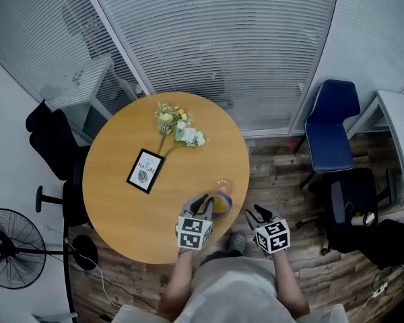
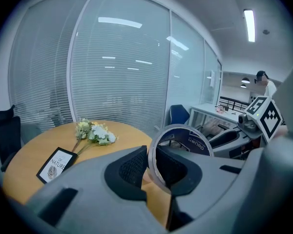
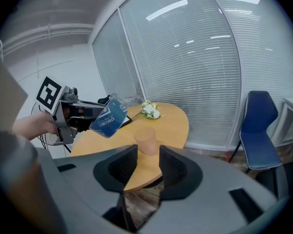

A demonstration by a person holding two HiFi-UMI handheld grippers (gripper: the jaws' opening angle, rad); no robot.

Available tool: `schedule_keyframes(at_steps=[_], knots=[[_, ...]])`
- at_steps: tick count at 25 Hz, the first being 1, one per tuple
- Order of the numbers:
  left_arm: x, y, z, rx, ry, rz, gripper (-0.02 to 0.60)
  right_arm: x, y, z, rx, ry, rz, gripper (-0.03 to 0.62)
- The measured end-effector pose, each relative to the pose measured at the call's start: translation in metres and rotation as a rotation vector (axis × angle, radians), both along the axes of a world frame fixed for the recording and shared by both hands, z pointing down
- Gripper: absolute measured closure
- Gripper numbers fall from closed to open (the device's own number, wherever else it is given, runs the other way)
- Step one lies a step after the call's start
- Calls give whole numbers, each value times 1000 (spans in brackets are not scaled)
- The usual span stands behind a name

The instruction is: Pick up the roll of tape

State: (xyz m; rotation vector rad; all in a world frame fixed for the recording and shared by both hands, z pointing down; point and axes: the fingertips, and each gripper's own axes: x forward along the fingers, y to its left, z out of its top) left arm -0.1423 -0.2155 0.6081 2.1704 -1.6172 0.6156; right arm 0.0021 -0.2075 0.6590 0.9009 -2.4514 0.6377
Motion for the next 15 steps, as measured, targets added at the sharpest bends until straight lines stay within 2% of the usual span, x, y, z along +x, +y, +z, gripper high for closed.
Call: schedule_keyframes(at_steps=[15], knots=[[0, -5, 0, 2, -12, 7, 522, -8, -7, -2, 4, -9, -23, 462]])
